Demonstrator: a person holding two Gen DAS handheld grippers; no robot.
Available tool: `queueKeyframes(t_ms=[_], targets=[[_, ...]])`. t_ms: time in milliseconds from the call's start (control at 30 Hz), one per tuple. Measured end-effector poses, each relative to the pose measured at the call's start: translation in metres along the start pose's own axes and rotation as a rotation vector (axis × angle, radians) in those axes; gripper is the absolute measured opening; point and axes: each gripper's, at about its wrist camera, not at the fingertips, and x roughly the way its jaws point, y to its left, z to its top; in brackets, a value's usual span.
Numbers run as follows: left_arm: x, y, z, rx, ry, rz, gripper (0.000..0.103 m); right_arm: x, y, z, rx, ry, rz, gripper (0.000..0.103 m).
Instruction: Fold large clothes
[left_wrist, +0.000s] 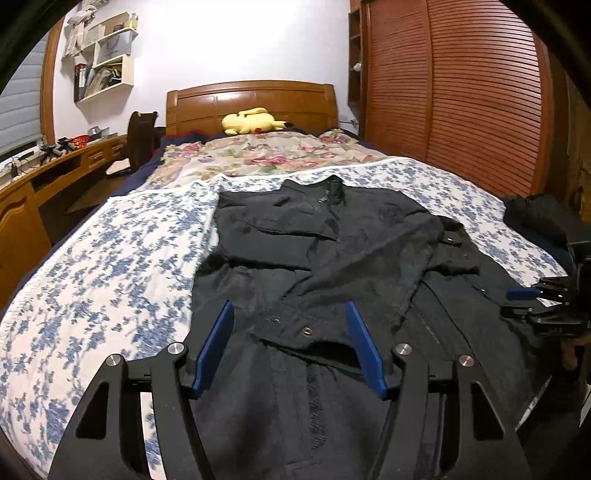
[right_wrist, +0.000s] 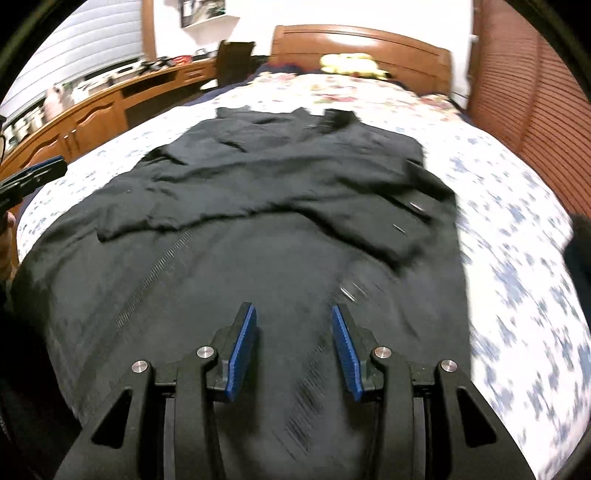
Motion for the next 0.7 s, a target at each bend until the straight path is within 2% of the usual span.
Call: queueKeyframes(t_ms=[100,233,400,467,567,700], targets=[[-0.002,-0.006,-0.006,-0.008,0.011,-0.029,0.064,-0.016,-0.014,-0.019,0.040,0.001,-0.036,0.048],[-0.002,-0.018,-0.018,0.018,0.042,-0.012,0.064,-0.034,-0.028,-0.029,0.070,-0.007,-0.060,0.052],[-0.013,-0.018,-0.027,-0.006,0.080,-0.068,0.064,-0.050,-0.039,-0.040,0.087,-0.018,-0.072,0.063],[-0.023,-0.011,-0.028,-0.027,0.077,-0.091,0.064,-0.053,-0.044,-0.043,0.080,-0.027,-0.090,0.064],[-0.036,0.001,-0.031,-0.051,0.063,-0.081,0.064,-0.055,-0.047,-0.049,0.088,-0.027,-0.092,0.064],[-0.052,0.022,-0.039,-0.061,0.067,-0.032,0.064,-0.055,-0.052,-0.055,0.098,-0.014,-0.099,0.064]])
